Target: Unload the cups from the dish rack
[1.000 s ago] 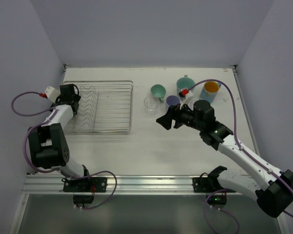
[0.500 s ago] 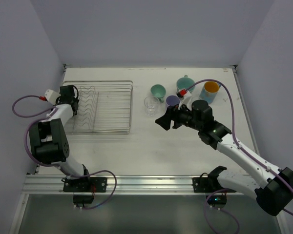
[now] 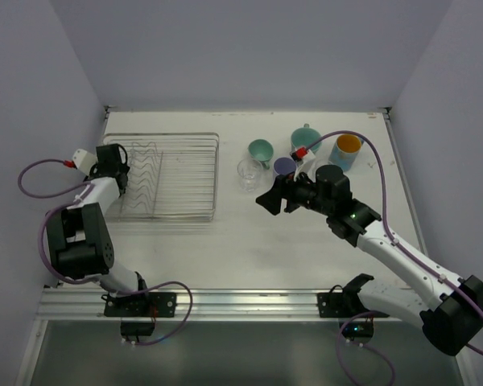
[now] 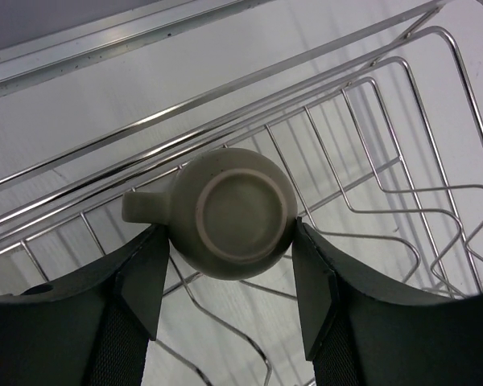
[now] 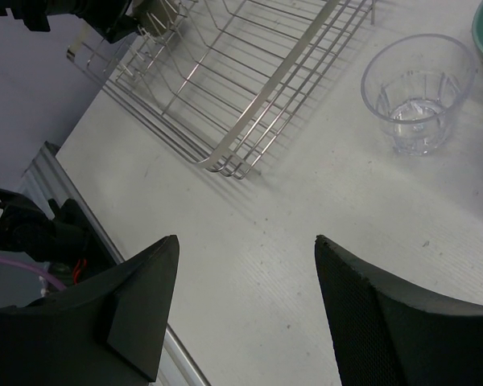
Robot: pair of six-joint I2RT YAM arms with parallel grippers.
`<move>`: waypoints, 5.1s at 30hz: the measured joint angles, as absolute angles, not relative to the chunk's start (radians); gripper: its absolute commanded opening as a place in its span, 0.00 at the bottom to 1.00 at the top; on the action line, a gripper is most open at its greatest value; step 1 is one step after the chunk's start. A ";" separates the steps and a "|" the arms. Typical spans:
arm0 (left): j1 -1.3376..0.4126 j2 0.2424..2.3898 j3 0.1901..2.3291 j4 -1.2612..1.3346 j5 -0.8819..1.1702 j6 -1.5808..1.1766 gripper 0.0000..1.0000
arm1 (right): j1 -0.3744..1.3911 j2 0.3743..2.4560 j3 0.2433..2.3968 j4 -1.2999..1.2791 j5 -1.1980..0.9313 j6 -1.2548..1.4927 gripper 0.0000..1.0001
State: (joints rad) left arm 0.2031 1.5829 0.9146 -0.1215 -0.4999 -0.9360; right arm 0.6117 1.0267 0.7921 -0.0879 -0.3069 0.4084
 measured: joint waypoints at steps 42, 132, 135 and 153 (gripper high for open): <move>-0.090 0.920 0.598 0.306 0.409 -1.124 0.04 | 0.754 1.343 0.779 0.674 -0.489 0.831 0.78; -0.375 0.543 0.700 -0.303 0.258 -0.249 1.00 | 0.467 1.620 1.108 -0.610 0.164 0.330 0.02; -0.375 0.542 0.699 -0.302 0.258 -0.248 1.00 | 0.464 1.653 1.112 -0.600 0.149 0.318 0.04; -0.375 0.595 0.693 -0.302 0.254 -0.246 1.00 | 0.463 1.716 1.117 -0.550 0.083 0.294 0.35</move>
State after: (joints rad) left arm -0.3748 0.5953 0.6933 -0.3023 0.2543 -0.2462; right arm 0.4633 1.7157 1.1168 -0.5495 0.0834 0.2939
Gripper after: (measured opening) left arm 0.997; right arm 0.325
